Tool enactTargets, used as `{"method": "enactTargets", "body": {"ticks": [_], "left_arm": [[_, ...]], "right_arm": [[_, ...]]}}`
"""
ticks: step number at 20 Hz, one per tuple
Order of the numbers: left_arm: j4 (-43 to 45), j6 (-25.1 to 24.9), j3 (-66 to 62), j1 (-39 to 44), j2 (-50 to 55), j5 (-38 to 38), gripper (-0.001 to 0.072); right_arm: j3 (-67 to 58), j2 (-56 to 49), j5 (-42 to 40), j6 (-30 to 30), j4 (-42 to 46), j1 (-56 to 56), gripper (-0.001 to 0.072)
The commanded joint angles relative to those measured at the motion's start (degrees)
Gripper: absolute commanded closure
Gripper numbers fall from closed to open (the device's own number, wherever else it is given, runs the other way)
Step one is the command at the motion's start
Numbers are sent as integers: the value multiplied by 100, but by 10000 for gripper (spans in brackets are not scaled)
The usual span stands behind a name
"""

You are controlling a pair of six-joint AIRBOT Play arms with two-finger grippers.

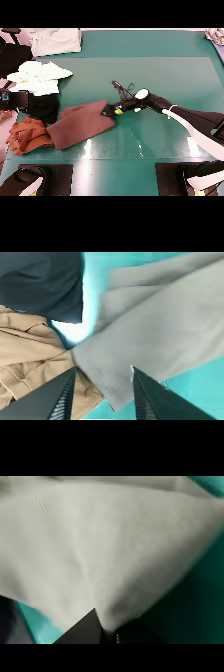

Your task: Fold the shirts.

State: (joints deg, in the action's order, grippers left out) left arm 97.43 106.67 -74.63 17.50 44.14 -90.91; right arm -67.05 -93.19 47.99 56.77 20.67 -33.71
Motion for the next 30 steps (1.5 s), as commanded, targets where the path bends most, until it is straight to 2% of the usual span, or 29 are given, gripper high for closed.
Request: {"method": "enactTargets", "body": {"ticks": [1,2,4,5,6,7,10,14,17,21,27,30], "left_arm": [[-37,-2,-7,-2,-4,-28,282],[-68,0,-7,-4,-4,-28,281],[-225,0,-7,-4,-4,-2,282],[-354,0,-7,-4,-4,20,282],[-435,0,-4,-4,-4,37,282],[-509,0,-4,-4,-4,52,282],[-549,98,-4,-4,-4,149,282],[-595,149,-4,-4,-4,234,282],[-597,153,-4,-4,-4,278,282],[-612,151,-7,-4,-4,297,282],[-647,149,-7,-4,-4,227,282],[-654,149,-7,-4,-4,127,282]], "right_arm": [[-911,560,-236,295,4,-7,700],[-1182,866,-334,887,763,173,701],[-1700,1401,-262,2841,3067,765,703],[-1926,1587,44,3626,4098,1158,703],[-2151,1729,470,4127,4962,1665,703],[-2337,1797,868,4288,5484,2249,703],[-2514,1781,1471,4210,5702,4109,702],[-1993,1781,1141,4225,5689,6310,702],[-1351,1784,1360,4472,5689,7565,702],[-398,2017,1434,4476,5724,8585,702],[809,2367,1331,4393,5772,9407,702],[1106,2367,1655,4393,6223,9562,701]]}}
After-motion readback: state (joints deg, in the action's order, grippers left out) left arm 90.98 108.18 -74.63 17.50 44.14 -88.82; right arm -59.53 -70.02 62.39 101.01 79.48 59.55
